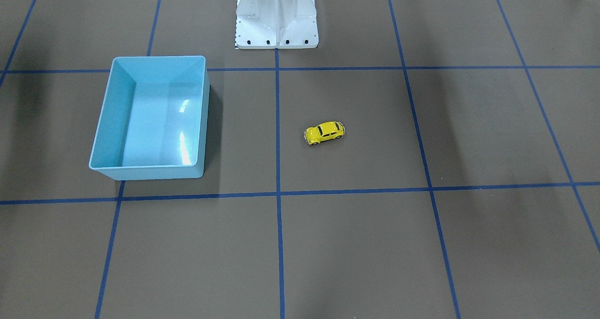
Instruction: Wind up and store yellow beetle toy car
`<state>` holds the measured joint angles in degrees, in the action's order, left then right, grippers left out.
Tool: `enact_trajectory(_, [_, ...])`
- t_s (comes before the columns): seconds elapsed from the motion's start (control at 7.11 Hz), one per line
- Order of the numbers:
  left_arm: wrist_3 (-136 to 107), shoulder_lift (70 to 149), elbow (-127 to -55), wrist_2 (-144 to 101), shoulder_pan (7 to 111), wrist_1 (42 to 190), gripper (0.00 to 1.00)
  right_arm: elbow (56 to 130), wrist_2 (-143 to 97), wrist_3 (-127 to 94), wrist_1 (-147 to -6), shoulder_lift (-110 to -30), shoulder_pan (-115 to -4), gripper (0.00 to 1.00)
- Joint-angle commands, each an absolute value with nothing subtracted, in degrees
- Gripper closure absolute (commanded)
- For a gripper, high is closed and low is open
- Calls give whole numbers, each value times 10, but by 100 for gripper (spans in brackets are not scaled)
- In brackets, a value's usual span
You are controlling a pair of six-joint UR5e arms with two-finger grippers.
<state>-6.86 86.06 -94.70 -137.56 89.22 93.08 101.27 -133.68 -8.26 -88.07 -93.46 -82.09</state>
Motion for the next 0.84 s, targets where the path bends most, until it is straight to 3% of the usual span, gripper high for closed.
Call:
enact_trajectory(0.0, [-71,861,-1017,-1376,822,929,0,1013,-1337,-83,-881,-933,-821,0])
enact_trajectory(0.42, [-74,918,-1091,-1374,697,928,0,1013,-1336,-83,-881,-933,-821,0])
enact_trajectory(0.7, [-73,1015,-1099,-1343,582,932,0,1016,-1336,-83,-881,-934,-821,0])
